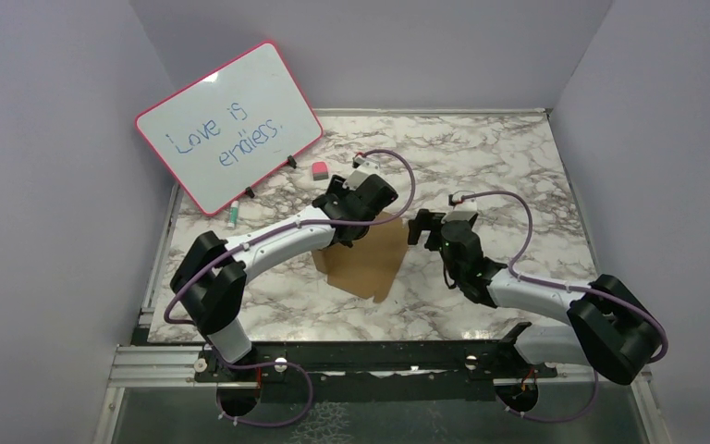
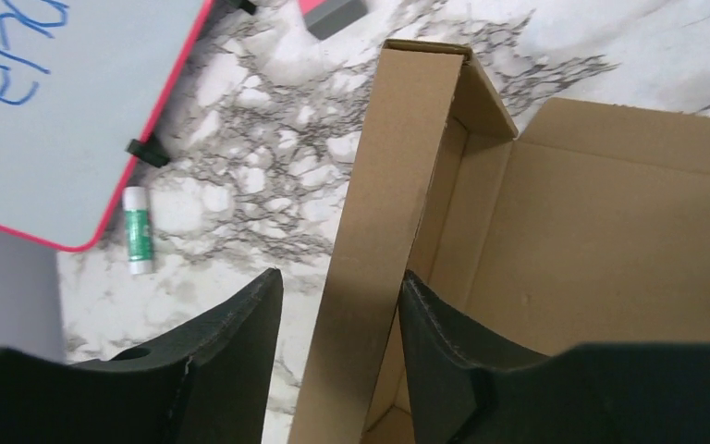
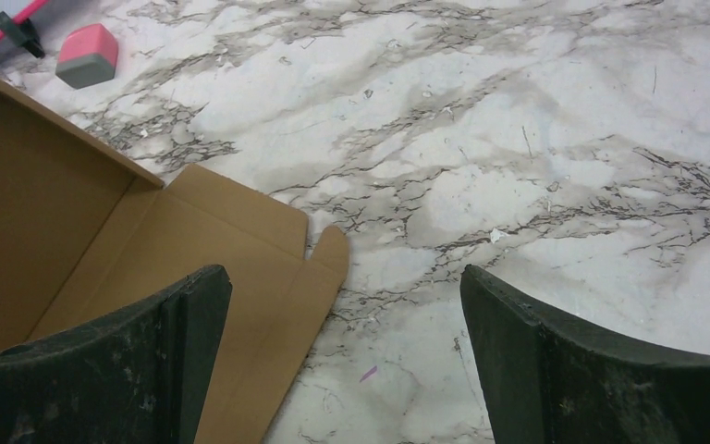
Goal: Fold the paper box
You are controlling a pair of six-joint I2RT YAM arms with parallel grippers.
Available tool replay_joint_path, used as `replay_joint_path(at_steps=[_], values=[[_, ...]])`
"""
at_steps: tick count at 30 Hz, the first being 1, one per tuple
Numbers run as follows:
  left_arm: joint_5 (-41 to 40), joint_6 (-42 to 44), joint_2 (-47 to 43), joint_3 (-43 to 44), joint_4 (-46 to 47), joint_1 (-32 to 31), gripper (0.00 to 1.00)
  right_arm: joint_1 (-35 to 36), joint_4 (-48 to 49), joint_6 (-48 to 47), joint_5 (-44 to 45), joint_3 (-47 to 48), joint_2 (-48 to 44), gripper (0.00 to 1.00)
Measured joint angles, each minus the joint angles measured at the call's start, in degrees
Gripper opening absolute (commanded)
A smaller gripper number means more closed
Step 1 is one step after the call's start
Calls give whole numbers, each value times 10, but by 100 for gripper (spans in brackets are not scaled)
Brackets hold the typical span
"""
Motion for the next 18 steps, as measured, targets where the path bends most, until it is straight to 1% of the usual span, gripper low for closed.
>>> replay_joint_path(at_steps=[3, 8, 14, 18], values=[[-24, 0, 2, 0, -11, 0, 39, 0, 0, 2, 0, 0, -2, 100], [-42, -7, 2, 0, -15, 7, 34, 0, -6, 2, -3, 3, -2, 100], [-38, -17, -7, -26, -10, 26, 33, 0, -60, 10, -39, 54, 12, 100], [-2, -24, -47, -71, 12, 60, 32, -1, -96, 19, -79, 100, 41, 100]])
